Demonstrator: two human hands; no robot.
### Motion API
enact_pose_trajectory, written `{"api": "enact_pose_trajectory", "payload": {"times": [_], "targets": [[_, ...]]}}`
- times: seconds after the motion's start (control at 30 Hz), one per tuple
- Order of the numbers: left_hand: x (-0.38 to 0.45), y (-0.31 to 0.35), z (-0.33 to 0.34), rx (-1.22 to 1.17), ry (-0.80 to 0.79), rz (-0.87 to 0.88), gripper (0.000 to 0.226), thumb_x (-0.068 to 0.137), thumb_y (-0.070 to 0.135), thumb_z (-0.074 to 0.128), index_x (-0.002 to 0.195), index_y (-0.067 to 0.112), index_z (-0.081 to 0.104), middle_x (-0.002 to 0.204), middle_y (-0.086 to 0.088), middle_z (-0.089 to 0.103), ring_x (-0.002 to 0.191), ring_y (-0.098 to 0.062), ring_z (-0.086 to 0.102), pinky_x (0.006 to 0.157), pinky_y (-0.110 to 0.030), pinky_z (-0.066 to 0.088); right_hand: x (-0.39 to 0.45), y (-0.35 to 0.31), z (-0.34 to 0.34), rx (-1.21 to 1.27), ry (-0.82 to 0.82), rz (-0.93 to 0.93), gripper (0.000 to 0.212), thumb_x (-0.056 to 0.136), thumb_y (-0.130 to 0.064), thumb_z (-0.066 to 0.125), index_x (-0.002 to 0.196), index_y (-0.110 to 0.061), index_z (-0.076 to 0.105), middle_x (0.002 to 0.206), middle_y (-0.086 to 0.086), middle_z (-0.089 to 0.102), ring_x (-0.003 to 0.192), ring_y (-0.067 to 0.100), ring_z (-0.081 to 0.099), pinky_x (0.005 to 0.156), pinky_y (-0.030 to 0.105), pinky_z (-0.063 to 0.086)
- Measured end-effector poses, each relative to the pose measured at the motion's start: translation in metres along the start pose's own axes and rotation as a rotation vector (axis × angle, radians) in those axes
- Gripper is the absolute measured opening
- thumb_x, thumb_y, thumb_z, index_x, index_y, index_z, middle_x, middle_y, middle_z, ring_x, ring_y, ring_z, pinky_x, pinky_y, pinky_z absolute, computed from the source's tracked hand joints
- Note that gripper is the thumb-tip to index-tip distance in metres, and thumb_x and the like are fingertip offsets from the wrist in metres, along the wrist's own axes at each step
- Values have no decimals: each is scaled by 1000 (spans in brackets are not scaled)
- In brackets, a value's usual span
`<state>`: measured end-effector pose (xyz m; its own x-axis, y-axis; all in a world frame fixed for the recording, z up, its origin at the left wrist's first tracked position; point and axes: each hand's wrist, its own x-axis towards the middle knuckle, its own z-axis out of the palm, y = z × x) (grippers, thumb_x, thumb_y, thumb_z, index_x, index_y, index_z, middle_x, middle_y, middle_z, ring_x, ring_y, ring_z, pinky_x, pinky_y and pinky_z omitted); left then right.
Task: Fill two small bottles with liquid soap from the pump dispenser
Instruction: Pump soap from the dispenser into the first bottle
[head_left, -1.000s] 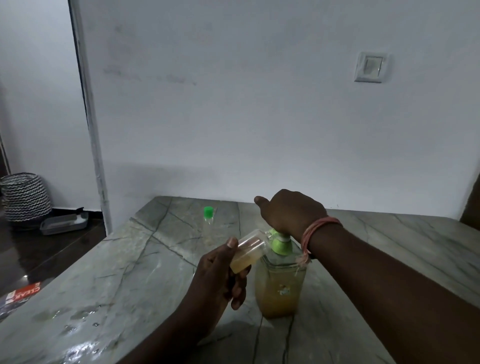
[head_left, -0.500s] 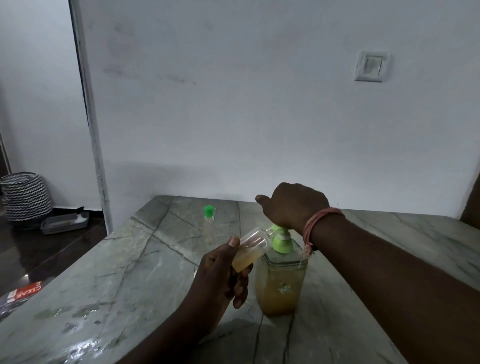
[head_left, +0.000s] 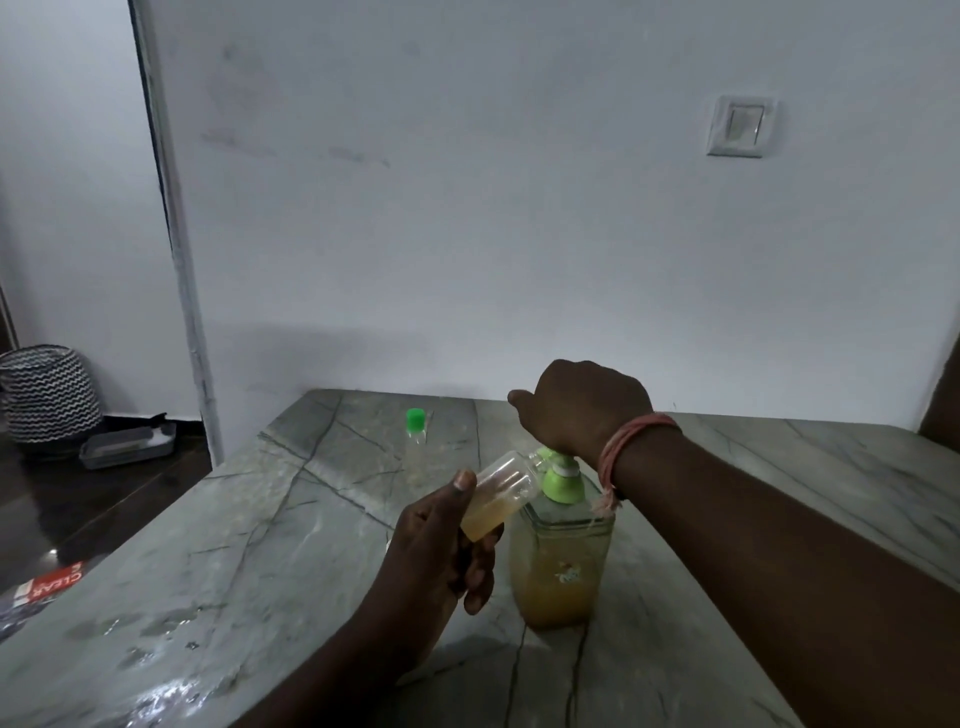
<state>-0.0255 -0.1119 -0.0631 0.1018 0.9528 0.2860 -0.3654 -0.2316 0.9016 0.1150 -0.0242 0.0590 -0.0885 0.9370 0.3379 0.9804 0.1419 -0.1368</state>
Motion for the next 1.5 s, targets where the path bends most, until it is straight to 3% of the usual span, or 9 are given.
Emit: {"api": "enact_pose_trajectory", "payload": {"times": [0.2, 0.33, 0.43, 0.6, 0.83, 1.0, 1.23, 1.4, 1.5], "targets": [[2, -1, -2, 2, 13, -4, 72, 81, 60, 59, 107, -6, 62, 69, -12, 51, 44, -14, 41, 40, -23, 36, -4, 3, 6, 107, -60, 71, 47, 95, -60, 41, 68, -21, 45, 75, -1, 51, 82, 25, 55, 74, 33, 42], [1, -2, -1, -2, -4, 6, 66, 82, 64, 62, 105, 3, 68, 70, -12, 51, 45, -14, 40, 41, -23, 35, 0, 1, -1, 7, -51, 11, 42, 93, -59, 43, 75, -21, 49, 81, -1, 53, 81, 24, 54, 74, 33, 43], [2, -2, -2, 1, -15, 4, 56, 80, 60, 60, 100, 10, 72, 69, -9, 53, 46, -14, 41, 40, -23, 35, 2, 0, 2, 33, -15, 9, 44, 93, -57, 44, 69, -21, 46, 77, -1, 52, 78, 24, 54, 71, 33, 42], [3, -2, -2, -11, 22, -8, 62, 87, 60, 61, 103, 1, 68, 68, -12, 52, 44, -14, 42, 39, -23, 36, -3, 3, 9, 132, -32, 65, 47, 94, -58, 41, 66, -21, 46, 71, -2, 51, 79, 26, 55, 72, 33, 40], [2, -2, -1, 19, 10, 21, 54, 80, 57, 63, 97, 6, 71, 69, -13, 51, 45, -16, 42, 40, -24, 36, -4, -3, 0, -30, 38, -44, 33, 93, -49, 46, 78, -20, 49, 83, 0, 51, 83, 26, 55, 71, 32, 38], [3, -3, -3, 20, -16, 37, 40, 82, 49, 64, 94, 13, 75, 67, -11, 53, 46, -16, 44, 41, -25, 39, -3, 4, 8, 198, -55, 44, 44, 94, -53, 44, 64, -20, 47, 75, 2, 56, 78, 26, 57, 70, 32, 41], [3, -3, -1, 5, -32, 41, 48, 80, 50, 68, 103, 8, 75, 70, -12, 53, 46, -15, 44, 41, -25, 39, -3, 0, -2, 49, -69, -24, 45, 94, -58, 43, 66, -22, 42, 81, 0, 54, 89, 27, 61, 77, 34, 46], [5, -5, -3, 10, -38, 43, 47, 84, 50, 66, 103, 8, 74, 69, -12, 51, 48, -16, 43, 42, -24, 39, -1, 8, 11, 266, -64, 37, 45, 94, -53, 45, 66, -19, 48, 76, 3, 57, 82, 27, 60, 75, 34, 46], [4, -5, -3, 23, -38, 42, 44, 88, 48, 64, 108, 9, 74, 69, -11, 50, 49, -17, 42, 42, -24, 38, -2, 9, 12, 208, -66, 50, 44, 93, -55, 45, 66, -20, 48, 78, 3, 56, 83, 28, 59, 76, 34, 45]]}}
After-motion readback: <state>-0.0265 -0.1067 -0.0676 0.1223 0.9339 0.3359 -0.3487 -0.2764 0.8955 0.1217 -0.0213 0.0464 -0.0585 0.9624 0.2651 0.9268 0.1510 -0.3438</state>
